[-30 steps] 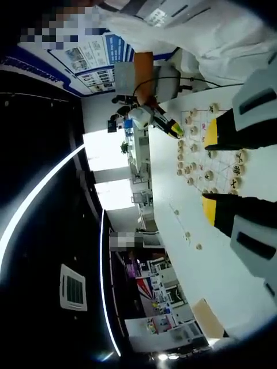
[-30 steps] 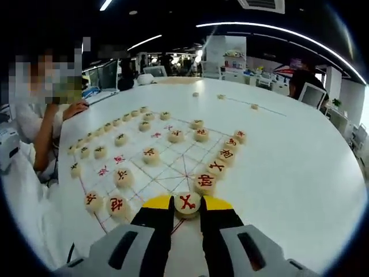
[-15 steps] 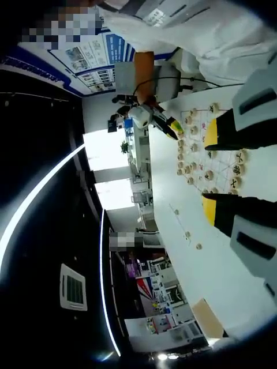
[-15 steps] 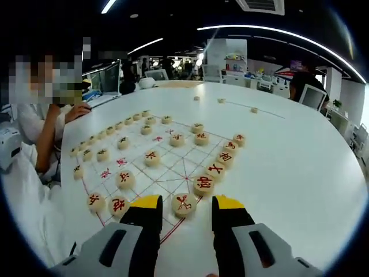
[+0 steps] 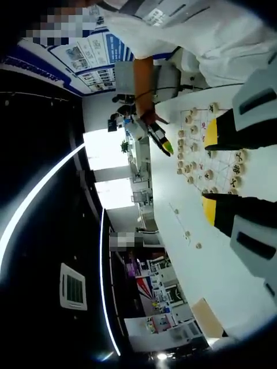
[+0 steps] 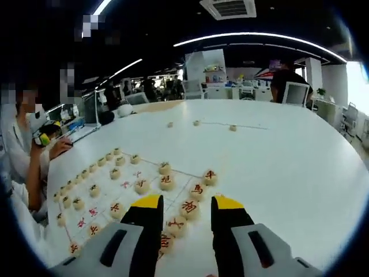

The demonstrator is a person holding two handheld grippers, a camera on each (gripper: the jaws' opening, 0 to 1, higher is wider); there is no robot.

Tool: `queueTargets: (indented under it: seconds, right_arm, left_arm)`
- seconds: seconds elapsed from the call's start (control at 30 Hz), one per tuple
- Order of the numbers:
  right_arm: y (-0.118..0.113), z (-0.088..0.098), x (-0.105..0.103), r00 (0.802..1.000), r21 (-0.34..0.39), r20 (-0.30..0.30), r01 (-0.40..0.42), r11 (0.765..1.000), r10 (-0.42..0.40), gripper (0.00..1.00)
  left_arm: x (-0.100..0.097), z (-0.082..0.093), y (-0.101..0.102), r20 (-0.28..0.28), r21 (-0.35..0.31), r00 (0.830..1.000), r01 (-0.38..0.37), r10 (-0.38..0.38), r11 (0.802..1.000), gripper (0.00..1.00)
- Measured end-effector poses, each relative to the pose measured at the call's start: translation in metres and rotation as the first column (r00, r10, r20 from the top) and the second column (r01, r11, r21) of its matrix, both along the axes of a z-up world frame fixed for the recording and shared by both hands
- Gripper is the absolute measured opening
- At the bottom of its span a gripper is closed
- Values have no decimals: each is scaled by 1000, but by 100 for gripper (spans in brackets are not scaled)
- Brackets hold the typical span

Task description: Pick up the chess pieces one by one and place each piece onto its starting position on the chessboard, setting the pieces on their correct points until all the chess pieces are arranged in the starting layout

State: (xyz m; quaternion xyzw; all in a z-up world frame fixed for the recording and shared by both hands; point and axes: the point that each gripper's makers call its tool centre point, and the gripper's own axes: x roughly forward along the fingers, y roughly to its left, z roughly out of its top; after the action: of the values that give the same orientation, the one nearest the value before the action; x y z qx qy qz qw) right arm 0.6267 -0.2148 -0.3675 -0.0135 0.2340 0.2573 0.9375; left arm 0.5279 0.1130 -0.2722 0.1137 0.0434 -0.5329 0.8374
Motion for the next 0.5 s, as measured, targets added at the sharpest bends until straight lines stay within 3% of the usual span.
queueTargets:
  seconds: [0.3, 0.5]
  right_arm:
    - [-8, -11, 82, 998, -64, 4, 70, 995, -70, 34]
    - [8, -13, 126, 996, -103, 4, 85, 991, -85, 34]
  left_arm:
    - [1, 1, 2, 2, -5, 1000, -5, 5, 1000, 31]
    - [2, 1, 5, 3, -7, 1000, -13, 13, 1000, 31]
